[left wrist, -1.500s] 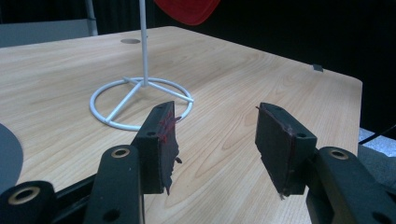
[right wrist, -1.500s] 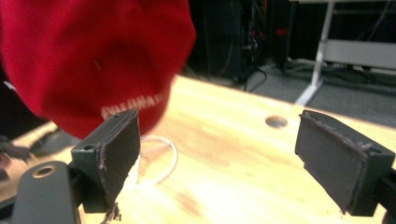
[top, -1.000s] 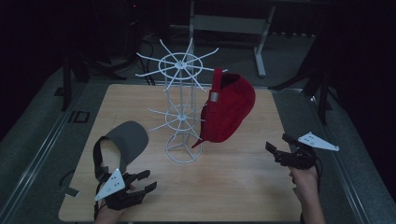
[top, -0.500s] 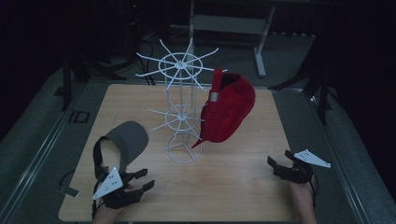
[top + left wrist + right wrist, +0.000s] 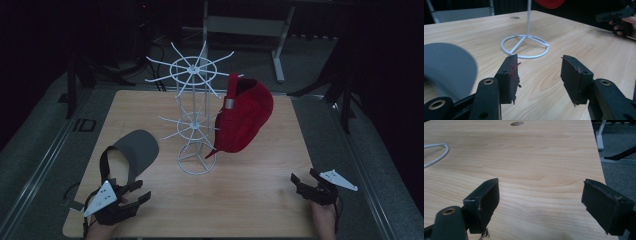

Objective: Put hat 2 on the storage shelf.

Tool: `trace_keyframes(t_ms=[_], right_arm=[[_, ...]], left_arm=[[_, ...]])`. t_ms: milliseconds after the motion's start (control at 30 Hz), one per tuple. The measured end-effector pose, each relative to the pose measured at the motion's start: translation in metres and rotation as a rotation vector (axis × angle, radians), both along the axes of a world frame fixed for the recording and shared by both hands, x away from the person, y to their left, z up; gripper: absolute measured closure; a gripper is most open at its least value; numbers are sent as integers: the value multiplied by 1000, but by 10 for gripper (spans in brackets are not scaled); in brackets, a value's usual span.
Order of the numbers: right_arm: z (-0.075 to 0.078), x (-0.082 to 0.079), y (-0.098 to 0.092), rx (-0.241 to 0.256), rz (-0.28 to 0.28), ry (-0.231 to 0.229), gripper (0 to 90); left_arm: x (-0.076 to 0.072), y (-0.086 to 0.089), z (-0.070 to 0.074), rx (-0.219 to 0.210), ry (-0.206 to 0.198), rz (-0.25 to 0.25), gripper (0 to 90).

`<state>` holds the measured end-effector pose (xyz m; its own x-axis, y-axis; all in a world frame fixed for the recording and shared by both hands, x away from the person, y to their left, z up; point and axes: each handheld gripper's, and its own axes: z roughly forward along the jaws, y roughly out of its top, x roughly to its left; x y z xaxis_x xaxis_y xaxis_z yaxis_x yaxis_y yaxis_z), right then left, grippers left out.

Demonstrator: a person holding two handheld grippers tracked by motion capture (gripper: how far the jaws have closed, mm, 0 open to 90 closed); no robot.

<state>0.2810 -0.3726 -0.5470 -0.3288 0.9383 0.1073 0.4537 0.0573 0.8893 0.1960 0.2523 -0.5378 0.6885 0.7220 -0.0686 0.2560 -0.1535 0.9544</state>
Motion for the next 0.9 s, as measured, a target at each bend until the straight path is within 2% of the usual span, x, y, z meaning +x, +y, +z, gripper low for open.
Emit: trace_keyframes(t_ms=[100,400,533,667,767,867,900], right_arm=[[-4,1,-2,8,-4,8,145],[-5,1,0,12,18,-9,145],[-5,1,-2,29,16,-7,145],[-5,1,-2,31,23,-3,146],[-5,0,-1,33,31,-4,145],[-5,1,-1,30,37,2,148],[-5,1,-1,31,40,3,148]], left_arm=[[-5,15,0,-7,0,47,490],[-15,55,-4,4,12,183,490],[-19,67,-7,13,28,221,489],[-22,75,-11,52,59,266,478],[-22,82,-14,63,85,294,452],[-19,86,-15,60,99,298,444],[-17,86,-15,73,101,299,444]])
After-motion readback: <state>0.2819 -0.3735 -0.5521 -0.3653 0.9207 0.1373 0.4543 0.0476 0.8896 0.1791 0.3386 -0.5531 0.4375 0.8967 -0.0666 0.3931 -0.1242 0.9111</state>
